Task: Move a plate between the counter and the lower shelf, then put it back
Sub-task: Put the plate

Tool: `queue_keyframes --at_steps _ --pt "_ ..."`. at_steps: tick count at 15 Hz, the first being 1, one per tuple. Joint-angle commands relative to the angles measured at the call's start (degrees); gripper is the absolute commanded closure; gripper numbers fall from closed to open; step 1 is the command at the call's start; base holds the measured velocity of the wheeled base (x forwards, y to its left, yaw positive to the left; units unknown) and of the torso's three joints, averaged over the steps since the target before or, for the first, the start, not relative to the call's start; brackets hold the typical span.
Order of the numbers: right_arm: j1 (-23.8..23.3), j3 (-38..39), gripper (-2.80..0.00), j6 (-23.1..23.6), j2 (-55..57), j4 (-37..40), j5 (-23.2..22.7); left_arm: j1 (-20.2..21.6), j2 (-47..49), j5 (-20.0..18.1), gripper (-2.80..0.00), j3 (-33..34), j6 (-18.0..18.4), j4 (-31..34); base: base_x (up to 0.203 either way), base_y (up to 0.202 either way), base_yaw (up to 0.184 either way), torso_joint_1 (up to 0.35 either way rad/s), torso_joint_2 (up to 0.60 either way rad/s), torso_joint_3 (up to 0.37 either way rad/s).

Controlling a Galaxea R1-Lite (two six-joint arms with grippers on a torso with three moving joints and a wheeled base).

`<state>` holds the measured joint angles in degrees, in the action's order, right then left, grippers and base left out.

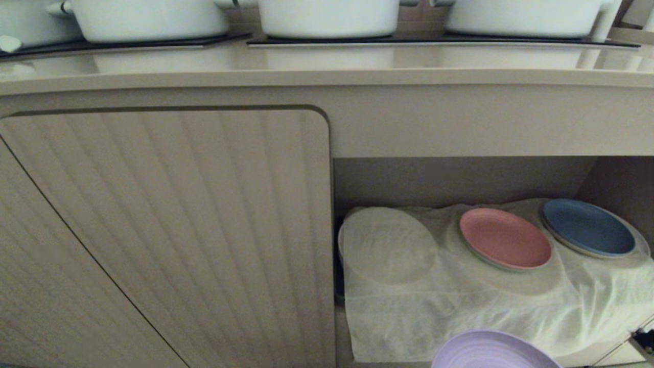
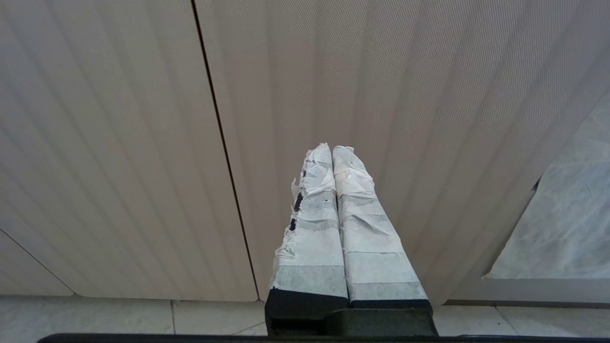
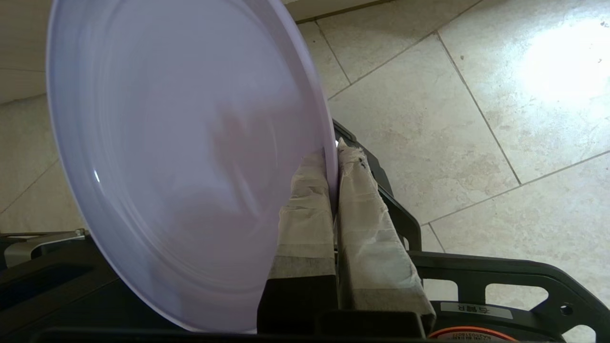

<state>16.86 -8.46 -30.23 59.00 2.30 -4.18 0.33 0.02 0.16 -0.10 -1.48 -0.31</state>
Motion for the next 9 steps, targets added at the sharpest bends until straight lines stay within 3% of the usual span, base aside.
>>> queue_keyframes --at_steps 1,9 --pt "0.02 0.02 0.0 -0.18 0.15 -0.11 -0.04 0.02 0.06 0.02 0.0 0.01 -0.02 -0.05 0.0 0.0 0.0 0.0 0.0 0.0" --pt "0.63 1.33 0.0 -0.18 0.15 -2.39 0.14 0.02 0.06 0.02 0.0 0.01 0.33 -0.05 0.0 0.0 0.0 0.0 0.0 0.0"
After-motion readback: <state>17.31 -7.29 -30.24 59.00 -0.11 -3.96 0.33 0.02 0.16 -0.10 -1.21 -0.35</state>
